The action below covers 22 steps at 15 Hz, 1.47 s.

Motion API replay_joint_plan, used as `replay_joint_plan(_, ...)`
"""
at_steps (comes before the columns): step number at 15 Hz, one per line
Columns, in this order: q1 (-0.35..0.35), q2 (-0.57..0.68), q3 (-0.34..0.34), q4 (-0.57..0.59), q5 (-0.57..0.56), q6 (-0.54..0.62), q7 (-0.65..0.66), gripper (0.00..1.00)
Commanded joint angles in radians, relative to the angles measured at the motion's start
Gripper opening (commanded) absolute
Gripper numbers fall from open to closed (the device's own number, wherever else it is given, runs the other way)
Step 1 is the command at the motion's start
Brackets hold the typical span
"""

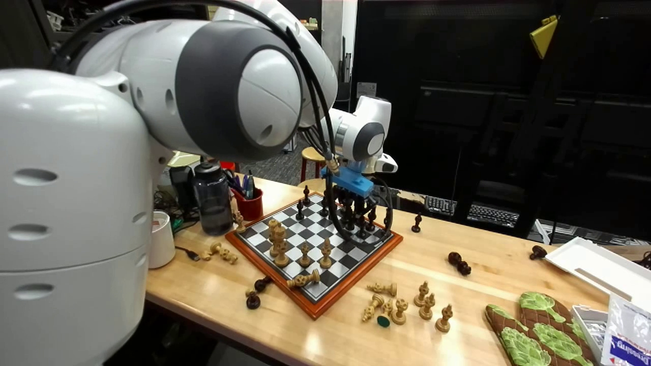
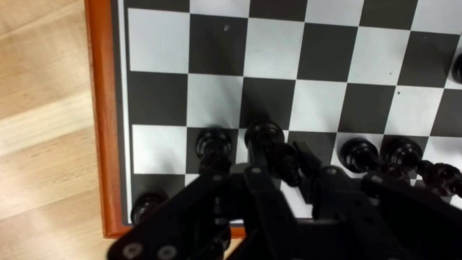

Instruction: Remove a chess piece from the chessboard

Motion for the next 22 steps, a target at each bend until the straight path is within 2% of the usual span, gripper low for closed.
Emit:
replay_joint_plan(1, -0.018, 0.025, 0.013, 0.044, 0.028, -0.033, -0.031, 0.06)
replay_joint_plan(19, -0.027, 0.073, 0.015, 0.096, 0.027, -0.035, -0.045, 0.06)
replay_joint_plan(21, -0.026, 0.074, 0.015, 0.099, 0.026, -0.036, -0.043, 0.5)
replay_joint_plan(22, -0.025, 0.075, 0.015, 0.1, 0.026, -0.037, -0.042, 0.53)
